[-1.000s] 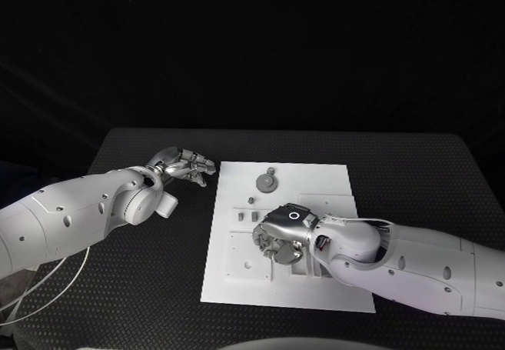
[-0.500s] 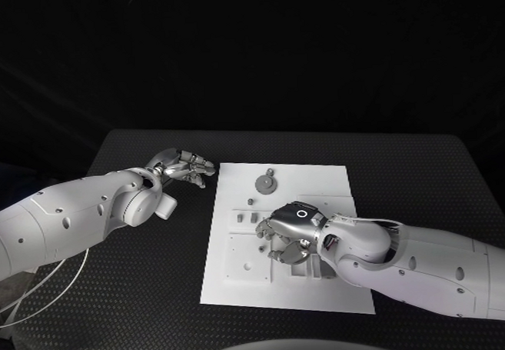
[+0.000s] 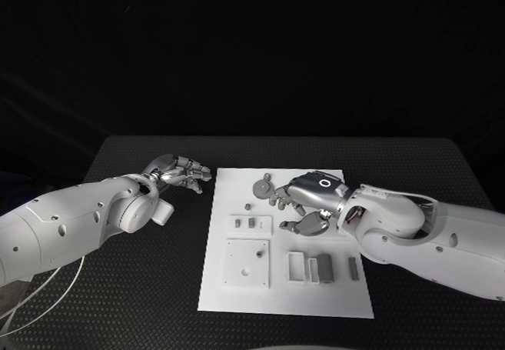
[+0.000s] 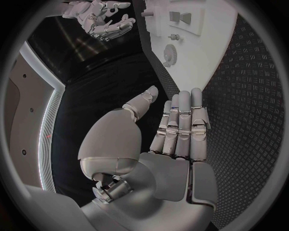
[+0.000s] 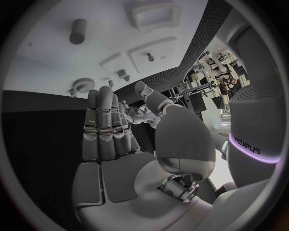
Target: Assemble the parts on the task board
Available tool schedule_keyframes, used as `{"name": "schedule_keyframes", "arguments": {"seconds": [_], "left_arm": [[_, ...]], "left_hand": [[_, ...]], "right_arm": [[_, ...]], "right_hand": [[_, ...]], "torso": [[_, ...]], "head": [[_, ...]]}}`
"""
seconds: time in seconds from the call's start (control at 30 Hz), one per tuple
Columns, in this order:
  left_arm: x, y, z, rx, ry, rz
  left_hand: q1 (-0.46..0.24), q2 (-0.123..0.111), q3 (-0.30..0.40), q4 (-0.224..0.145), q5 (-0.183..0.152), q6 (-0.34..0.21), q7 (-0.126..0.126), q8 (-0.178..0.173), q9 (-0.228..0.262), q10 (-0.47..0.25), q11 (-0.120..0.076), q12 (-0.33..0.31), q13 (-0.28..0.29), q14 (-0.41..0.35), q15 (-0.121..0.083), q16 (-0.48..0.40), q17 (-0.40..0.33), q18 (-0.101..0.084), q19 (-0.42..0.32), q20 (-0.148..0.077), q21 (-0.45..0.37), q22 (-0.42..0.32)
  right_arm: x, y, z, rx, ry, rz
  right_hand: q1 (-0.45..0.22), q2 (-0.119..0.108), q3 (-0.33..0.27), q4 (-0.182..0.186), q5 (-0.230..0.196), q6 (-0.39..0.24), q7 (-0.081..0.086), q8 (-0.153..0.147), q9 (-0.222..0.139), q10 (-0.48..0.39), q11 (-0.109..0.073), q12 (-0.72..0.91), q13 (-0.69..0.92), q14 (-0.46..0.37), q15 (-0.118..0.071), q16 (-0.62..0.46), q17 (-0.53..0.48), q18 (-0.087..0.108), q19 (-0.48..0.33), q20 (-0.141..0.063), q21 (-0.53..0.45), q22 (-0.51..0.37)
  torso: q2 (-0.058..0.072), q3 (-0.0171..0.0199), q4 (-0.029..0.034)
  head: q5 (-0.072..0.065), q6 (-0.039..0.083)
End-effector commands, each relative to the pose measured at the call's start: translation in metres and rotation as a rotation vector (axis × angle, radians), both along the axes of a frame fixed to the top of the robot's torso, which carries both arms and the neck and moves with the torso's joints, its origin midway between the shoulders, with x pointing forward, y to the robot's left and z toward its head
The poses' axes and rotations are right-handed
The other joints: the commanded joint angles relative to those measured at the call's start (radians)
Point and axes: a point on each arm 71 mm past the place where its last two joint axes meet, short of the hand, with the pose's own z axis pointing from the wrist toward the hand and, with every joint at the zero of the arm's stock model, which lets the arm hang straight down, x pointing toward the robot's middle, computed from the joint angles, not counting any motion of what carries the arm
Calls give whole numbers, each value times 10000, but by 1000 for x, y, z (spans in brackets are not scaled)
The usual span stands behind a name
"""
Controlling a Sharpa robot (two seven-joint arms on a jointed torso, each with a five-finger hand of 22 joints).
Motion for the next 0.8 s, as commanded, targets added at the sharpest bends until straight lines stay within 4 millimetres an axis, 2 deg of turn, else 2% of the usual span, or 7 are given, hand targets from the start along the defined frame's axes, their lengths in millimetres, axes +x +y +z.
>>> {"name": "schedule_keyframes", "arguments": {"seconds": [0.03, 0.13, 0.2, 0.4, 0.6, 0.8], "left_arm": [[0, -1, 0, -108, -34, -82], [0, -1, 0, -108, -35, -78], [0, -2, 0, -110, -29, -85], [-1, -1, -1, -109, -13, -86], [-1, -1, -1, -117, -11, -102], [-1, -2, -1, -122, -13, -113]], "left_hand": [[-46, 4, -66, 10, 21, -71, 9, 57, -13, -1, 44, -34, 15, -9, 29, -41, 16, 129, -19, -36, -27, -13], [-44, 3, -66, 9, 21, -71, 8, 59, -13, -1, 44, -34, 16, -9, 28, -42, 17, 129, -19, -36, -27, -15], [-45, 2, -66, 9, 21, -71, 8, 59, -13, -1, 44, -34, 17, -9, 28, -42, 18, 129, -19, -36, -27, -16], [-47, 3, -67, 11, 21, -71, 8, 60, -14, -2, 44, -34, 18, -8, 29, -44, 19, 128, -18, -36, -27, -19], [-50, 4, -69, 13, 21, -71, 8, 61, -14, -2, 44, -34, 19, -7, 29, -46, 21, 128, -17, -35, -26, -21], [-53, 6, -70, 15, 21, -71, 8, 62, -15, -2, 45, -34, 20, -7, 29, -48, 23, 127, -16, -35, -26, -24]], "right_arm": [[2, -8, 5, -228, 442, -201], [3, -19, 3, -976, 892, -331], [5, -24, 1, -1144, 989, -400], [10, -34, -3, -1367, 978, -539], [13, -39, -13, -1757, 1062, -677], [19, -45, -27, -2050, 1022, -902]], "right_hand": [[-94, -94, -13, 103, 17, -40, 67, -24, -21, -29, 31, -34, -18, 26, 38, 78, 10, 147, 57, -28, 27, 217], [-249, -364, -109, 187, 12, -377, -85, -176, -113, -320, 148, -217, -103, -142, 151, 41, -5, 123, -88, -4, -5, 241], [-278, -407, -181, 191, 13, -588, -247, -254, -162, -590, 255, -368, -186, -260, 252, 125, 62, 92, -228, 15, 25, 279], [-231, -414, -215, 263, 16, -582, -105, -153, -167, -677, 284, -352, -262, -364, 277, 526, 291, 108, -264, -16, 319, 280], [-202, -396, -192, 314, 16, -500, -54, -66, -157, -671, 278, -337, -286, -375, 272, 671, 346, 119, -260, -26, 460, 275], [-76, -345, -107, 337, 17, -416, -35, 19, -146, -563, 237, -276, -279, -348, 233, 787, 369, 143, -234, -43, 597, 272]], "torso": [[3, -3, -13], [2, -13, 15], [1, -11, 16], [9, -4, 19], [0, -19, 21], [8, -11, 37]], "head": [[-45, 1], [-79, 12], [-90, 16], [-107, 14], [-139, 21], [-165, 30]]}}
